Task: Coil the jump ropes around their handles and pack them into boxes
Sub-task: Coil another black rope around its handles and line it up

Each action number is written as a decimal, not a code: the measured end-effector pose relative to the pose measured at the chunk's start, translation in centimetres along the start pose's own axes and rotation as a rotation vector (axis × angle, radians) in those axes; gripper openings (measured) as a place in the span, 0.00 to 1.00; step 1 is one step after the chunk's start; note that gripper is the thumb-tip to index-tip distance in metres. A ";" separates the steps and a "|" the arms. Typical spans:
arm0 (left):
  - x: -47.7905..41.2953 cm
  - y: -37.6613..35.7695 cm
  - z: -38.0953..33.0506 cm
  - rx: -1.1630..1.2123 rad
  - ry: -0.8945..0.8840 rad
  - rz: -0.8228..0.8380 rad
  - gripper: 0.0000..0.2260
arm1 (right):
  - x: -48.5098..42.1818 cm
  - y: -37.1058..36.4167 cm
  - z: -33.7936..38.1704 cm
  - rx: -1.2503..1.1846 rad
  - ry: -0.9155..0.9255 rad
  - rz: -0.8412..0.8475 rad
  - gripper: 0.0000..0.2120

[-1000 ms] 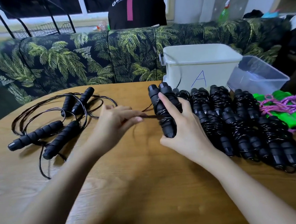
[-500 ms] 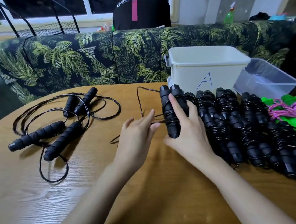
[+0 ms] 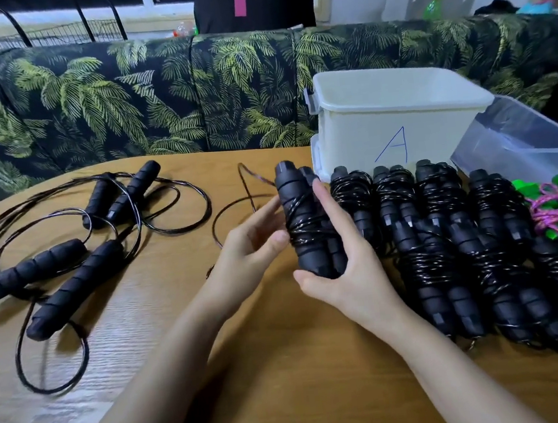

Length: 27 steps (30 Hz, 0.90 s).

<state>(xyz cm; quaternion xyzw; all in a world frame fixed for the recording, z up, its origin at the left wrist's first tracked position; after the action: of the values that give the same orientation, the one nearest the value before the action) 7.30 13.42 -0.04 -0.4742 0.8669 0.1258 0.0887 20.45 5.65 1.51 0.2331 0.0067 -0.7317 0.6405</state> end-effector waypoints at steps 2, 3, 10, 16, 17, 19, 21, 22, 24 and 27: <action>0.1 -0.3 0.1 0.038 0.001 0.027 0.24 | 0.2 -0.3 0.1 -0.072 -0.002 0.040 0.46; 0.2 -0.5 0.1 0.055 0.007 0.038 0.22 | 0.3 -0.4 0.0 -0.096 -0.005 0.048 0.46; 1.2 -0.7 0.0 0.244 0.069 0.044 0.34 | 0.9 -1.0 0.4 0.020 0.057 0.039 0.44; 1.2 -0.5 0.4 0.210 0.068 -0.078 0.38 | 1.0 -0.8 0.6 0.153 0.108 0.040 0.36; 1.2 -0.3 0.3 0.176 0.050 -0.127 0.36 | 1.1 -0.9 0.4 0.175 0.096 0.069 0.35; 1.2 0.1 0.0 0.099 0.013 -0.187 0.32 | 1.2 -1.1 -0.1 0.201 0.067 0.134 0.33; 1.1 0.2 0.0 0.029 -0.007 -0.153 0.33 | 1.3 -1.1 -0.6 0.227 0.048 0.177 0.33; 1.1 0.2 -0.1 0.007 -0.002 -0.122 0.34 | 1.3 -1.0 -0.8 0.236 0.042 0.192 0.33; 1.0 0.2 0.0 0.006 0.027 -0.055 0.33 | 1.2 -0.6 -1.0 0.222 0.026 0.205 0.32; 1.1 0.3 0.0 0.041 0.047 -0.026 0.33 | 1.2 0.0 -1.1 0.147 -0.005 0.229 0.31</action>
<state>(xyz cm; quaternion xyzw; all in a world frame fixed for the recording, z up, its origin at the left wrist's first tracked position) 6.42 12.72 -0.31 -0.4863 0.8649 0.0959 0.0797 20.73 4.88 0.14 0.2769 -0.0754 -0.6529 0.7010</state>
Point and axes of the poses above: each hand's wrist, its own x-axis away from the middle knuckle, its own y-axis out of the back of the hand, z = x × y, the point moved 4 cm from there along -x, towards the middle knuckle, and after that the axes turned 1 degree about z, right-handed, at the moved point
